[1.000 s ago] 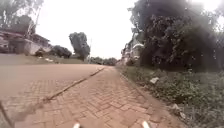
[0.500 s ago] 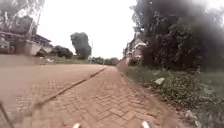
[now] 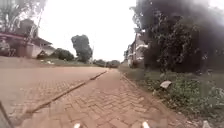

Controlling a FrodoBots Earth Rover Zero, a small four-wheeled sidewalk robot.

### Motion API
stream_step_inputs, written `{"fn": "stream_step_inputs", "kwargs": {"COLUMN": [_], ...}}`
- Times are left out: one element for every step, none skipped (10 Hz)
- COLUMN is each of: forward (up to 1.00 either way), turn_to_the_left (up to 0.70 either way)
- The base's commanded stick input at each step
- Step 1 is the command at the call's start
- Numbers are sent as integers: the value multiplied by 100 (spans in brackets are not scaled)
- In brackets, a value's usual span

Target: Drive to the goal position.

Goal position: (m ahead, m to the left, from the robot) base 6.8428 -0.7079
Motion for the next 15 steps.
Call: {"fn": "stream_step_inputs", "kwargs": {"forward": [50,50,50,50,50,50,50,50,50,50,50,50,50,50,50], "turn_to_the_left": [0,0,0,0,8,22,11,17,19,19,18,19,6,-18,-40]}}
